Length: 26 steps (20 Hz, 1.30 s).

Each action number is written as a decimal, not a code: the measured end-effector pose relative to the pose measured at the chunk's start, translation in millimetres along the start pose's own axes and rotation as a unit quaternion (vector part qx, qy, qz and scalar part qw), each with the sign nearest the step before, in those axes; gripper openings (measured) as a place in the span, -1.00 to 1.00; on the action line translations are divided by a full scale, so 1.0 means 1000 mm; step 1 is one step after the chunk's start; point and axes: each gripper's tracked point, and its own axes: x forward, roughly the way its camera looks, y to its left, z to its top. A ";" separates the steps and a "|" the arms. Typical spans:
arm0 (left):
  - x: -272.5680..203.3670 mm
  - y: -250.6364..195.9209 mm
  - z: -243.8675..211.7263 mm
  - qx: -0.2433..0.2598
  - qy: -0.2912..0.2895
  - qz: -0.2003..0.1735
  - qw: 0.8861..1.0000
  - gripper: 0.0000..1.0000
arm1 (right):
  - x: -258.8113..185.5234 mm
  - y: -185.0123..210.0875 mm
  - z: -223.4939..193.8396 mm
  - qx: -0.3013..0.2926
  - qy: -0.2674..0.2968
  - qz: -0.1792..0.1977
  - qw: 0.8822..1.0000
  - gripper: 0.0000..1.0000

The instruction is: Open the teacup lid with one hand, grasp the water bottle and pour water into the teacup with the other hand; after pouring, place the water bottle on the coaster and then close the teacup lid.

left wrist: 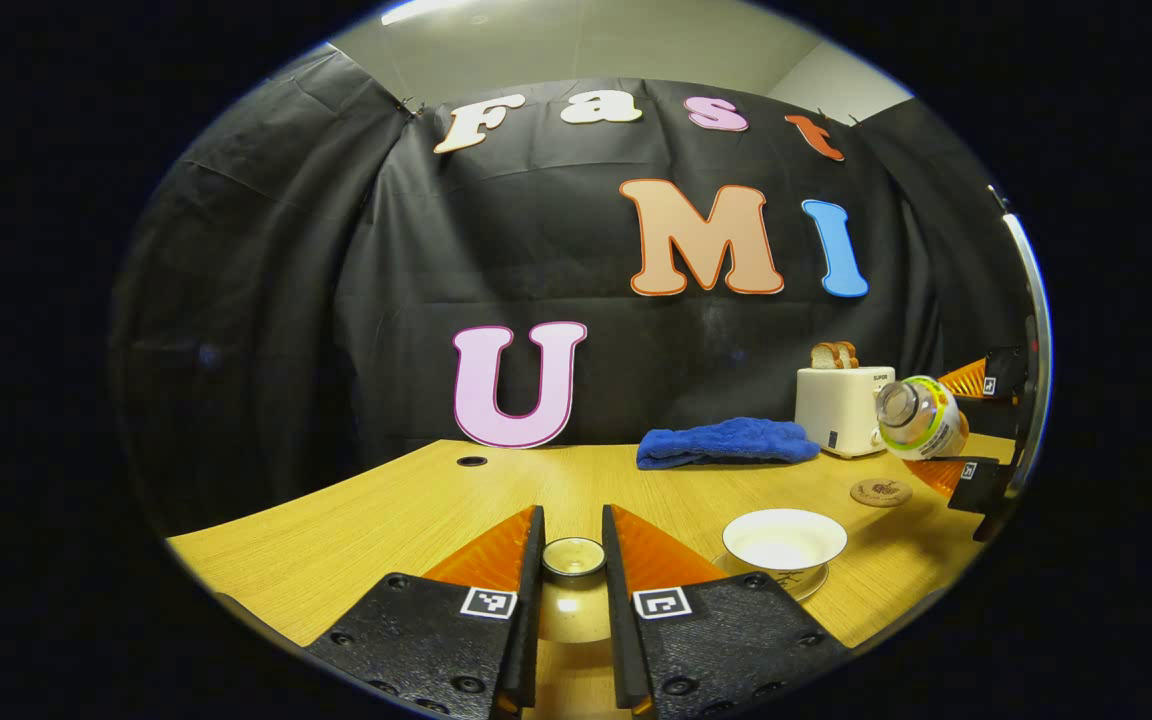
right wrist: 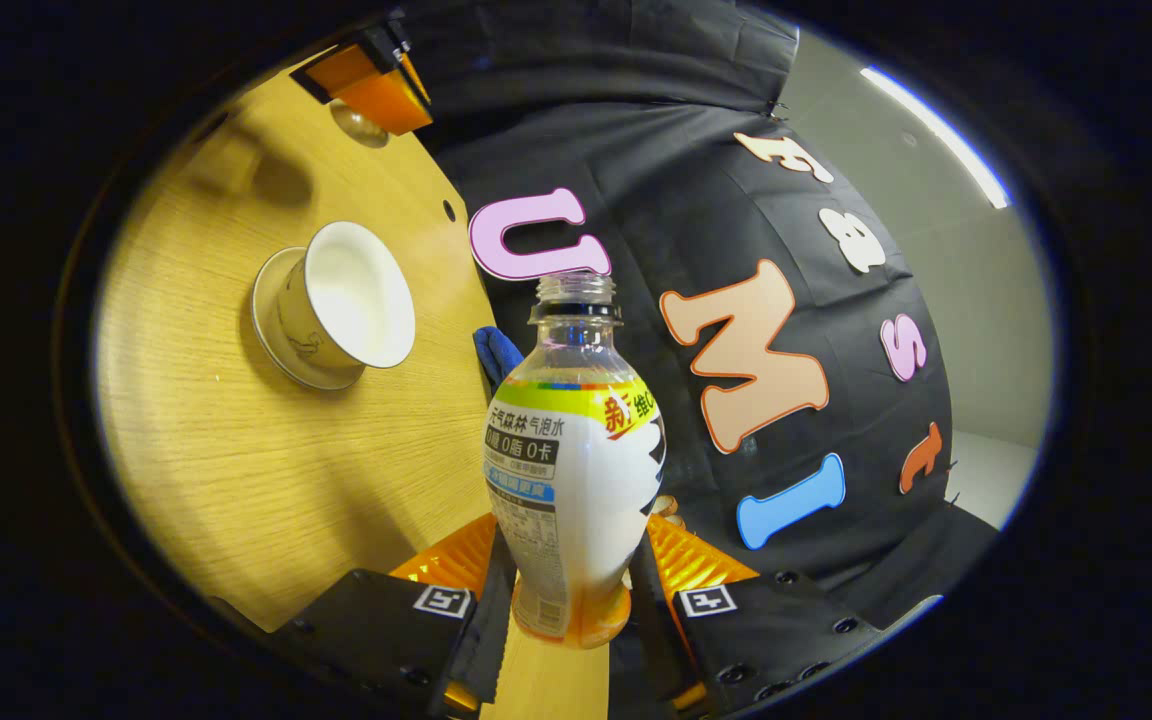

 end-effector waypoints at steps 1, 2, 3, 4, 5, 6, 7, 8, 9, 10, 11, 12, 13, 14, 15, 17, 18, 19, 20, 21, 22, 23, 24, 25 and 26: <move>0.000 0.000 0.000 0.000 0.000 0.000 1.000 -0.46 | 0.002 0.006 0.003 -0.013 -0.001 0.005 1.000 0.21; -0.001 0.001 0.000 0.000 0.000 0.000 1.000 -0.46 | 0.002 0.011 0.002 -0.023 0.000 0.008 1.000 0.21; 0.000 0.001 0.001 0.000 0.000 0.000 1.000 -0.46 | 0.000 0.015 0.002 -0.035 0.001 0.011 0.999 0.21; 0.001 0.000 0.001 0.000 0.000 0.000 1.000 -0.45 | 0.000 0.020 0.001 -0.047 0.002 0.011 0.999 0.21; 0.000 0.000 0.001 0.000 0.000 0.001 1.000 -0.46 | -0.002 0.022 0.001 -0.060 0.001 0.009 0.998 0.20; 0.000 0.002 0.001 0.000 0.000 0.001 1.000 -0.45 | -0.002 0.025 0.002 -0.072 0.000 0.008 0.997 0.20; 0.000 0.002 0.001 0.000 0.000 0.001 1.000 -0.45 | -0.001 0.027 0.003 -0.086 -0.001 0.006 0.996 0.19; 0.000 0.001 0.000 0.000 0.000 0.001 1.000 -0.45 | 0.003 0.026 0.004 -0.102 -0.003 0.004 0.995 0.20; 0.000 0.001 0.000 0.000 0.000 0.002 1.000 -0.46 | 0.004 0.025 0.003 -0.117 -0.005 -0.003 0.993 0.20; 0.001 0.001 0.000 0.000 0.000 0.002 1.000 -0.46 | 0.004 0.024 0.003 -0.133 -0.006 -0.008 0.991 0.20; 0.000 0.001 0.000 -0.001 0.000 0.002 1.000 -0.46 | 0.004 0.020 0.003 -0.149 -0.009 -0.017 0.989 0.21; 0.000 0.001 0.000 -0.001 0.000 0.002 1.000 -0.46 | 0.003 0.017 0.004 -0.167 -0.012 -0.026 0.985 0.21; 0.000 0.002 0.000 -0.001 0.000 0.002 1.000 -0.44 | 0.007 0.014 0.005 -0.183 -0.016 -0.034 0.982 0.21; 0.000 0.002 0.000 -0.001 0.001 0.002 1.000 -0.44 | 0.007 0.010 0.007 -0.192 -0.018 -0.039 0.980 0.21; 0.000 0.002 -0.001 -0.001 0.001 0.002 1.000 -0.46 | 0.008 0.011 0.008 -0.197 -0.019 -0.039 0.979 0.21; 0.001 0.002 0.000 -0.001 0.001 0.002 1.000 -0.44 | 0.008 0.010 0.010 -0.204 -0.020 -0.040 0.978 0.21; 0.001 0.002 0.000 -0.001 0.001 0.002 1.000 -0.44 | 0.008 0.007 0.010 -0.211 -0.022 -0.046 0.976 0.21; 0.001 0.003 0.000 -0.001 0.001 0.002 1.000 -0.45 | 0.007 0.006 0.011 -0.219 -0.025 -0.050 0.974 0.19; 0.000 0.003 0.000 -0.001 0.001 0.002 1.000 -0.45 | 0.007 0.005 0.013 -0.224 -0.026 -0.053 0.973 0.19; 0.000 0.003 -0.001 -0.001 0.001 0.002 1.000 -0.44 | 0.008 0.004 0.013 -0.228 -0.027 -0.054 0.972 0.18; -0.001 0.002 0.000 -0.002 0.001 0.002 1.000 -0.44 | 0.007 0.003 0.015 -0.234 -0.029 -0.057 0.970 0.18; 0.000 0.003 0.000 -0.002 0.001 0.002 1.000 -0.44 | 0.006 0.002 0.017 -0.240 -0.031 -0.061 0.968 0.18; 0.000 0.002 0.000 -0.002 0.001 0.002 1.000 -0.45 | 0.004 0.001 0.020 -0.246 -0.034 -0.065 0.966 0.18; 0.000 0.003 0.000 -0.002 0.001 0.002 1.000 -0.45 | 0.005 0.001 0.020 -0.250 -0.036 -0.067 0.965 0.18; 0.000 0.003 0.000 -0.002 0.002 0.002 1.000 -0.44 | 0.005 0.001 0.021 -0.254 -0.037 -0.067 0.964 0.18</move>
